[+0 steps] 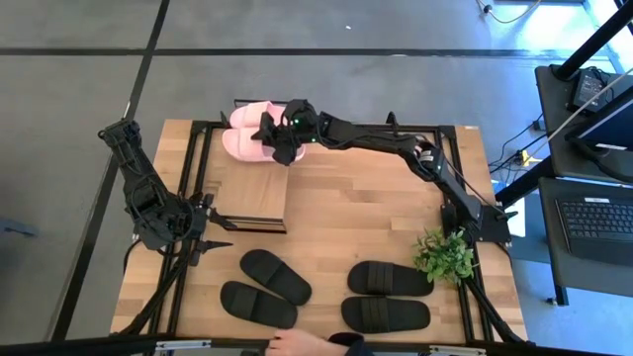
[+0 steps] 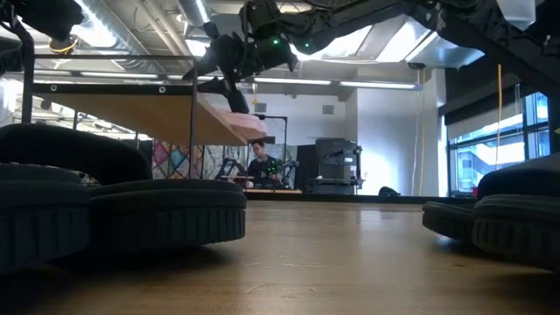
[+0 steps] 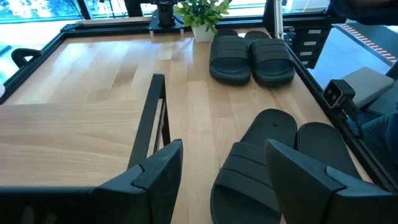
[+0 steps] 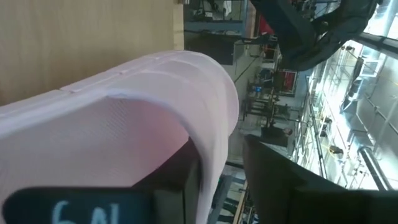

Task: Pick and place slides into the shelf
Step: Put the pink slide on the shelf

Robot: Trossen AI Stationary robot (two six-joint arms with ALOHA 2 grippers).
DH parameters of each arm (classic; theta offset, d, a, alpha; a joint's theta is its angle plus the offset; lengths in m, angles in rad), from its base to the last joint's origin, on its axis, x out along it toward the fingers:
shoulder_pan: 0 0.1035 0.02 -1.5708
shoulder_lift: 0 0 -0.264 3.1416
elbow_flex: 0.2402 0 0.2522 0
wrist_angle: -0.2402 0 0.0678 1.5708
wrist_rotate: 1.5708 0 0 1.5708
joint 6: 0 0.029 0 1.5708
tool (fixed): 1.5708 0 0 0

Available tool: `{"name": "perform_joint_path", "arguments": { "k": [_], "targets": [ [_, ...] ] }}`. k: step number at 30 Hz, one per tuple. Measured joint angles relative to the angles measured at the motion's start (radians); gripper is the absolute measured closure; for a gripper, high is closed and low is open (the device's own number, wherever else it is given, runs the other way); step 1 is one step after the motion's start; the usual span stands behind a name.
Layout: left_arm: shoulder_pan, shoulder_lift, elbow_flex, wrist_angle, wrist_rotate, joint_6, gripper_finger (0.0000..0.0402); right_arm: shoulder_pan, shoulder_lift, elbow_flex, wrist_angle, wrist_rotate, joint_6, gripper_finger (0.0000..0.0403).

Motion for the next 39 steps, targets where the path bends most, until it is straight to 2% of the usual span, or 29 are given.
{"name": "perform_joint_path", "arguments": {
  "k": [8, 12, 21, 26, 30, 34, 39],
  "targets": [
    [0.0, 0.0, 0.0, 0.0, 0.0, 0.0, 0.0185, -0.01, -0.001, 0.0, 0.004, 0.01, 0.01, 0.0227],
    [0.0, 0.0, 0.0, 0.0, 0.0, 0.0, 0.0185, -0.009, -0.002, 0.0, 0.006, 0.076, 0.022, 0.0207],
    [0.0, 0.0, 0.0, 0.0, 0.0, 0.0, 0.0185, -0.004, -0.002, 0.0, 0.043, 0.286, 0.106, 0.0201],
    [0.0, 0.0, 0.0, 0.0, 0.0, 0.0, 0.0185, 0.005, -0.005, 0.009, 0.033, 0.324, 0.177, 0.0201],
    [0.0, 0.0, 0.0, 0.0, 0.0, 0.0, 0.0185, 0.012, -0.006, 0.081, -0.04, 0.329, 0.344, 0.0201],
    [0.0, 0.0, 0.0, 0.0, 0.0, -0.001, 0.0185, 0.013, -0.01, 0.236, -0.27, 0.328, 0.597, 0.0201],
    [0.0, 0.0, 0.0, 0.0, 0.0, -0.001, 0.0185, 0.012, -0.106, 0.19, -0.414, 0.389, 0.879, 0.0201]
  ]
}}
